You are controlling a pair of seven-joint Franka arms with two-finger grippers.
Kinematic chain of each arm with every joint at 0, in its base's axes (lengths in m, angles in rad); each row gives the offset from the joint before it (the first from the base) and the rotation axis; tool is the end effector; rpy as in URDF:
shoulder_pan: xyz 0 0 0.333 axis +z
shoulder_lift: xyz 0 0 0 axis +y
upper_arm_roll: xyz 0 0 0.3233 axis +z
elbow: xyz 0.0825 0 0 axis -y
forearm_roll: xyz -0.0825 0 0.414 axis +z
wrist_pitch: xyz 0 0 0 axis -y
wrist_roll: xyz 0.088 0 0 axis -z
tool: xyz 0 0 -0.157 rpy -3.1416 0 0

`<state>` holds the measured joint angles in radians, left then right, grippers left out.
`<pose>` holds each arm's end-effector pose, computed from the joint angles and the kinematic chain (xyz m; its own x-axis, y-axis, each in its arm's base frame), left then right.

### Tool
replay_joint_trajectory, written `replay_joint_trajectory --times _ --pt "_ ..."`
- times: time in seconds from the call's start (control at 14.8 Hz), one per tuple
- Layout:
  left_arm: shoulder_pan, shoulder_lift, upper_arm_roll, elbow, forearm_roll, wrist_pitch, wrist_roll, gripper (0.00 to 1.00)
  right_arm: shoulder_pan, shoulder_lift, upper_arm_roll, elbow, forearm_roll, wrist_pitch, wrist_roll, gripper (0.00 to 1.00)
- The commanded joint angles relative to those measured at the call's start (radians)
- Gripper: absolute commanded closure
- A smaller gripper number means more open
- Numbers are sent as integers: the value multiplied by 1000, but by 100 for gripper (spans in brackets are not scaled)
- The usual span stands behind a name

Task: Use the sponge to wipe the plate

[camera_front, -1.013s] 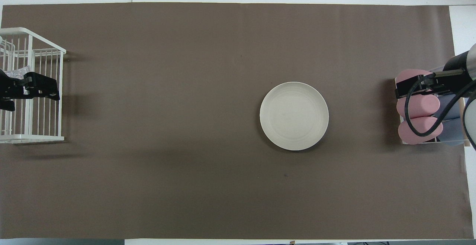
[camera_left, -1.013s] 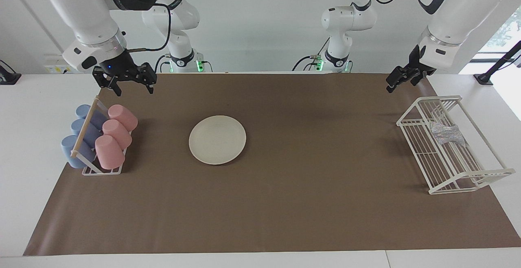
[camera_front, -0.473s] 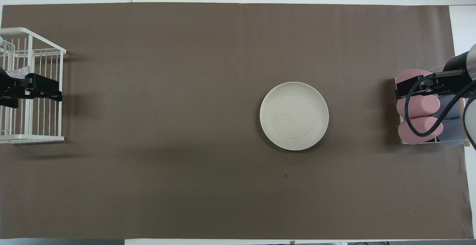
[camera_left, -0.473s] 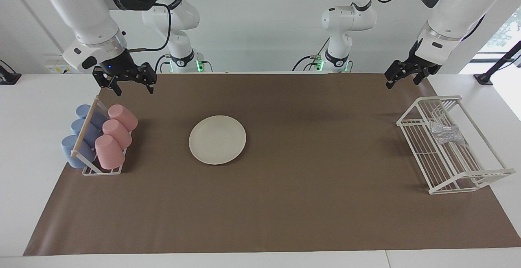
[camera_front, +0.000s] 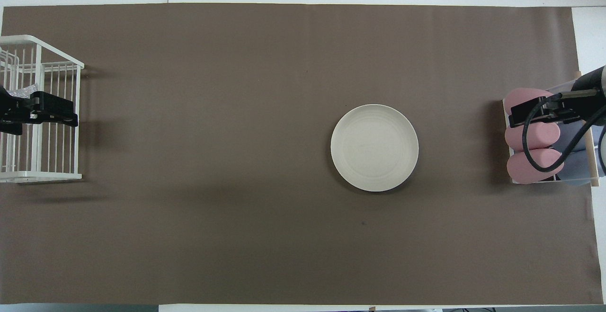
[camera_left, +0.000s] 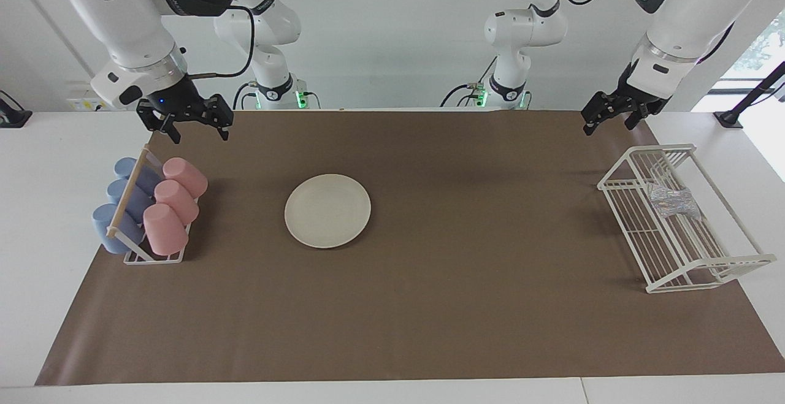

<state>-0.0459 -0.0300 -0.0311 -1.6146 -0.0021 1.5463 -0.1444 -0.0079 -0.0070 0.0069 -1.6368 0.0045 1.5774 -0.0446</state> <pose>0.5681 -0.0444 0.5751 0.9970 0.0674 -0.0381 0.0673 -0.9977 -0.0043 0.5780 0.0001 0.5534 0.9977 0.0436 -0.0521 0.0433 -0.9990 -0.0068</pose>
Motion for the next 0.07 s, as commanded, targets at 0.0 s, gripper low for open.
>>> replay_joint_trajectory --times 0.0 --pt "4 -1 5 5 -1 14 17 0 -9 -8 8 -1 -8 -8 15 0"
